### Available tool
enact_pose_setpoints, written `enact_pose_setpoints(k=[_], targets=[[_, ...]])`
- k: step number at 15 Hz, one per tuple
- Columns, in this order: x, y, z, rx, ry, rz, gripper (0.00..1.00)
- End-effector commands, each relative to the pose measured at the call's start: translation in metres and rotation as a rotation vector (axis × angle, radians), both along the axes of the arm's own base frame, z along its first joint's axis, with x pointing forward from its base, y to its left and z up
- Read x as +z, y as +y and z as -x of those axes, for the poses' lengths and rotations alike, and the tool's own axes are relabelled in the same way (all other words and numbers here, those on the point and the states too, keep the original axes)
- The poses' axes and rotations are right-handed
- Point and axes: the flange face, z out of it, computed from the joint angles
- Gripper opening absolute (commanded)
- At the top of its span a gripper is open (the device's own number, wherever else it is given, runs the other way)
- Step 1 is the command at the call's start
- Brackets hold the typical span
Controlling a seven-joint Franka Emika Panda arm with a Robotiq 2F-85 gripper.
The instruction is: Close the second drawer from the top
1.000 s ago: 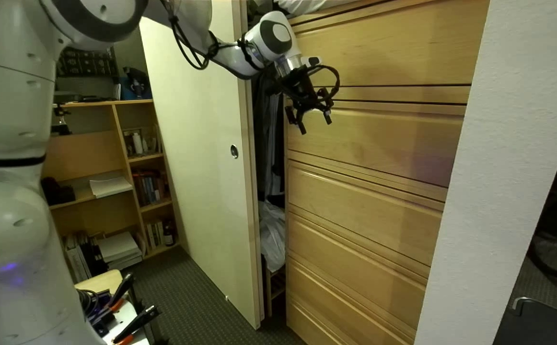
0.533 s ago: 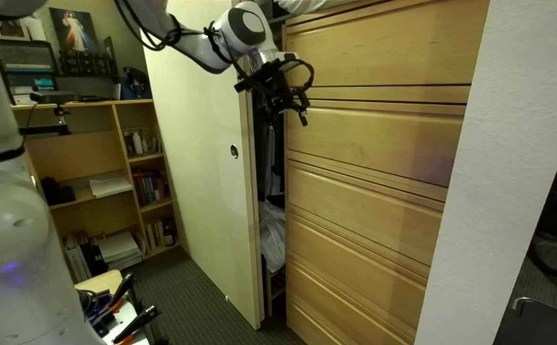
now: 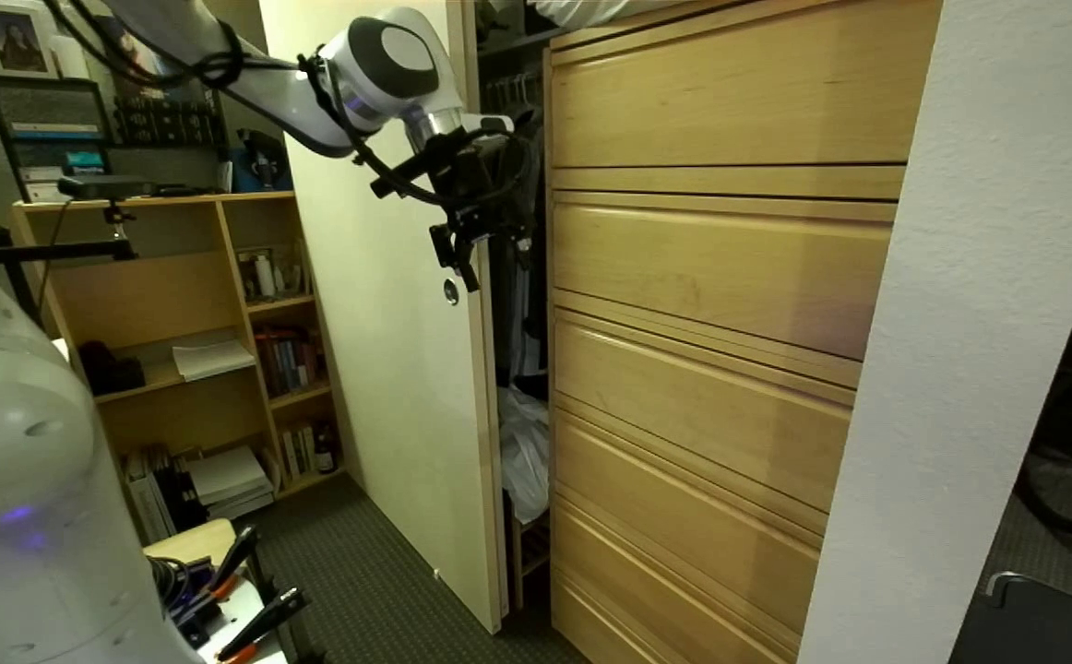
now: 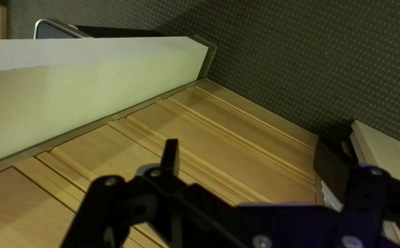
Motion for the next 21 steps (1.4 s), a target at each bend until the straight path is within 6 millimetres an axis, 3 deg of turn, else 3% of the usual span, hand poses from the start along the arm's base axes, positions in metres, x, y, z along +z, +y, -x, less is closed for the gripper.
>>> enact_pose_setpoints(k=[1, 4, 5, 21], targets=[[-0.012, -0.002, 0.043, 0.01, -0.011, -0.016, 1.0], [-0.019, -0.01, 0.052, -0.015, 0.059, -0.049, 1.0], [-0.015, -0.003, 0.042, -0.011, 0.03, -0.02, 1.0], [-0.018, -0.006, 0.045, -0.027, 0.043, -0.033, 1.0]])
